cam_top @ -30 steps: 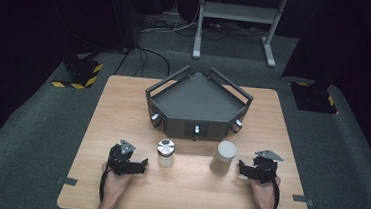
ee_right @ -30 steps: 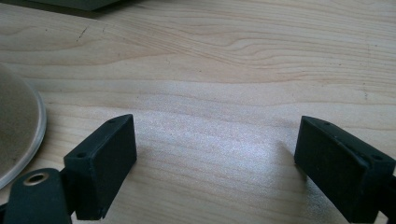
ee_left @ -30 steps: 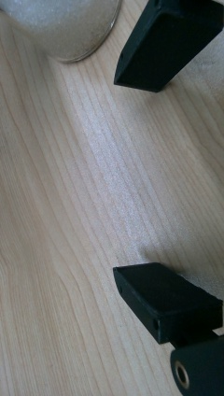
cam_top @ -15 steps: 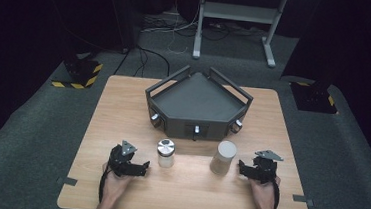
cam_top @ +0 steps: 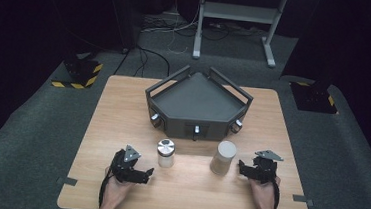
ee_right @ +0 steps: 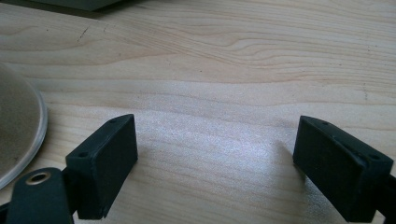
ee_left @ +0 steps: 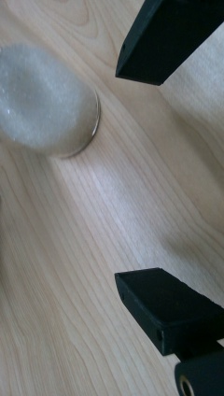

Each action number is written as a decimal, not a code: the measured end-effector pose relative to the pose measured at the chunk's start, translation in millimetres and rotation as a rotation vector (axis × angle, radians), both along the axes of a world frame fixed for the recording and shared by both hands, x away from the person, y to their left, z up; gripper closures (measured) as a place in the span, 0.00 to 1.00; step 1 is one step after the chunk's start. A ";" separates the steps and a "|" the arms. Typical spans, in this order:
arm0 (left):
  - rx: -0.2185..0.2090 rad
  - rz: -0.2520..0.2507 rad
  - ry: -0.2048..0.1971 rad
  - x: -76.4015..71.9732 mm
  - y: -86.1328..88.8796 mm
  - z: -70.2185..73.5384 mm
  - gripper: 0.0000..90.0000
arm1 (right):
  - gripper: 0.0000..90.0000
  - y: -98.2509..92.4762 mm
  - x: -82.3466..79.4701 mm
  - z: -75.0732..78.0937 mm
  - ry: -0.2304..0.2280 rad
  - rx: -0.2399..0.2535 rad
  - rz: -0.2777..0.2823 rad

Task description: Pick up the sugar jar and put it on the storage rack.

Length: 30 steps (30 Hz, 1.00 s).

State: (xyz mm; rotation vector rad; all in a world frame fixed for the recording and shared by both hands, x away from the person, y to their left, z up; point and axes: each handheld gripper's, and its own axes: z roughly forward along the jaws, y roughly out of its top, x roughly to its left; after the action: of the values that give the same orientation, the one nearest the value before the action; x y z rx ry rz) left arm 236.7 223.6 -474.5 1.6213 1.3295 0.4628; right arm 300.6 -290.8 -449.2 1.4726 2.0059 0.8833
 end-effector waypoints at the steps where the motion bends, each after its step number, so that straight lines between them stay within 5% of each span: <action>1: 0.000 -0.008 0.001 -0.1 -1.2 0.3 0.04 | 0.15 0.0 0.0 0.0 0.000 0.000 0.000; 18: -0.025 -0.057 -0.009 9.3 -28.3 -2.5 0.06 | 0.15 -0.2 0.0 0.0 0.000 0.001 0.000; 20: -0.020 -0.064 -0.006 12.8 -34.1 -2.9 0.06 | 0.15 -0.2 0.0 0.0 0.000 0.000 0.000; 21: 0.047 -0.093 0.010 16.4 -32.6 3.5 0.06 | 0.15 -0.2 0.0 0.0 0.000 0.001 0.000; 23: 0.054 -0.098 0.009 18.4 -34.6 3.8 0.07 | 0.15 -0.2 0.0 0.0 0.000 0.000 0.001; 24: 0.051 -0.098 0.008 19.2 -35.2 3.4 0.07 | 0.15 -0.2 0.0 0.0 0.000 0.000 0.000; 25: -0.027 -0.061 -0.010 16.6 -40.1 -4.2 0.07 | 0.15 -0.2 0.0 0.1 0.000 0.000 0.001; 26: -0.027 -0.061 -0.010 16.6 -40.1 -4.2 0.08 | 0.15 -0.2 0.0 0.1 0.000 0.000 0.001; 27: 0.274 -0.265 0.059 37.2 -19.7 29.9 0.08 | 0.15 -0.2 0.0 0.0 0.000 0.000 0.001; 28: 0.274 -0.265 0.059 37.2 -19.7 29.9 0.09 | 0.15 -0.2 0.0 0.1 0.000 0.000 0.001; 29: 0.078 -0.118 0.020 25.3 -33.9 7.7 0.09 | 0.15 -0.2 0.0 0.0 0.000 0.001 0.000; 30: 0.085 -0.124 0.019 26.3 -33.5 8.5 0.10 | 0.15 -0.2 0.1 0.1 0.000 0.000 0.001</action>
State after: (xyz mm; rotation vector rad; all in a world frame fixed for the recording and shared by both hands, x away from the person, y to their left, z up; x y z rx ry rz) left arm 263.0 190.2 -466.0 1.7708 1.2295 0.4350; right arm 300.7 -291.0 -449.2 1.4727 2.0067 0.8838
